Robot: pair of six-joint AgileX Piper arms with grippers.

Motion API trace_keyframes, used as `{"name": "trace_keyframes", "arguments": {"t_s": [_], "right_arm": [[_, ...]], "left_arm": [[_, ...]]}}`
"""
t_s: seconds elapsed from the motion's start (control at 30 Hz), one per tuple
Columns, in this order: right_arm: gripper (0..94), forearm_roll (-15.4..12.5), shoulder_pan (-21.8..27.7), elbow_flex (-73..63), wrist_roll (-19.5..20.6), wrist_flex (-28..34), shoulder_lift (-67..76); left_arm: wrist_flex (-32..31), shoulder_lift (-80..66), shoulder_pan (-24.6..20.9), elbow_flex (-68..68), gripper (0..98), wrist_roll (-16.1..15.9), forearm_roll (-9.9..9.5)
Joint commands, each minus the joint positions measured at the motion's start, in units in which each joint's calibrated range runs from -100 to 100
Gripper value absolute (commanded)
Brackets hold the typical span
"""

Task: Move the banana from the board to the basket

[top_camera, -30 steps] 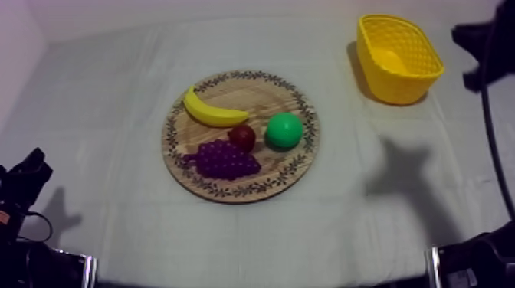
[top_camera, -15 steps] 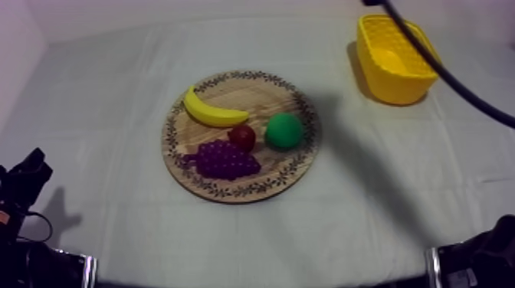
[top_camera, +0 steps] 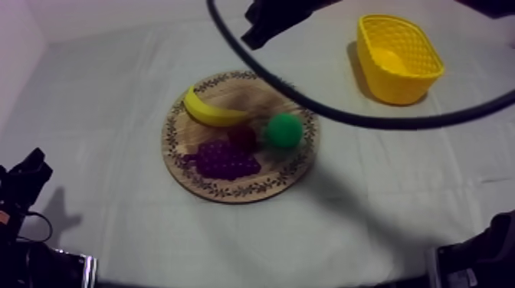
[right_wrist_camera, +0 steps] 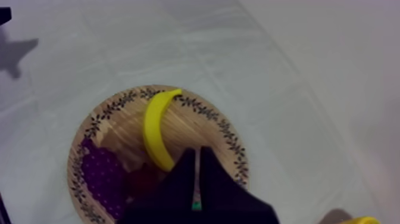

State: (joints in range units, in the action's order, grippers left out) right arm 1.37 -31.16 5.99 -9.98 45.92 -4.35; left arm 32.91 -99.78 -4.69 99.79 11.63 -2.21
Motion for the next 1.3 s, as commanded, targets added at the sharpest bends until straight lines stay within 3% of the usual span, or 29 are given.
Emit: {"name": "trace_keyframes", "arguments": {"t_s": [0.0,0.2,0.33,0.43,0.57,0.67,1.0,1.27], "right_arm": [[0.8,0.7,-0.3,0.0,2.9,0.0,-0.9],[4.4,1.8,-0.6,0.7,4.5,-0.5,-2.1],[11.4,1.3,-1.0,1.3,3.1,-0.3,-2.2],[24.3,1.0,-1.5,2.5,2.5,-0.9,-2.1],[49.7,0.3,-2.0,4.7,2.4,-2.5,-2.0],[57.3,-0.5,-2.3,5.7,2.1,-3.1,-2.3],[56.6,-1.3,-3.0,1.3,1.9,-1.9,-8.5],[50.7,2.1,-4.6,-2.7,4.9,-3.7,-18.6]], "left_arm": [[0.0,0.0,0.0,0.0,0.1,0.0,0.03],[0.0,0.0,0.0,0.0,0.1,0.0,0.03],[0.0,0.0,0.0,0.0,0.1,0.0,0.03],[0.0,0.0,0.0,0.0,0.1,0.0,0.03],[0.0,0.0,0.0,0.0,0.1,0.0,0.03],[0.0,0.0,0.0,0.0,0.1,0.0,0.03],[0.0,0.0,0.0,0.0,0.1,0.0,0.03],[0.0,0.0,0.0,0.0,0.1,0.0,0.03]]}}
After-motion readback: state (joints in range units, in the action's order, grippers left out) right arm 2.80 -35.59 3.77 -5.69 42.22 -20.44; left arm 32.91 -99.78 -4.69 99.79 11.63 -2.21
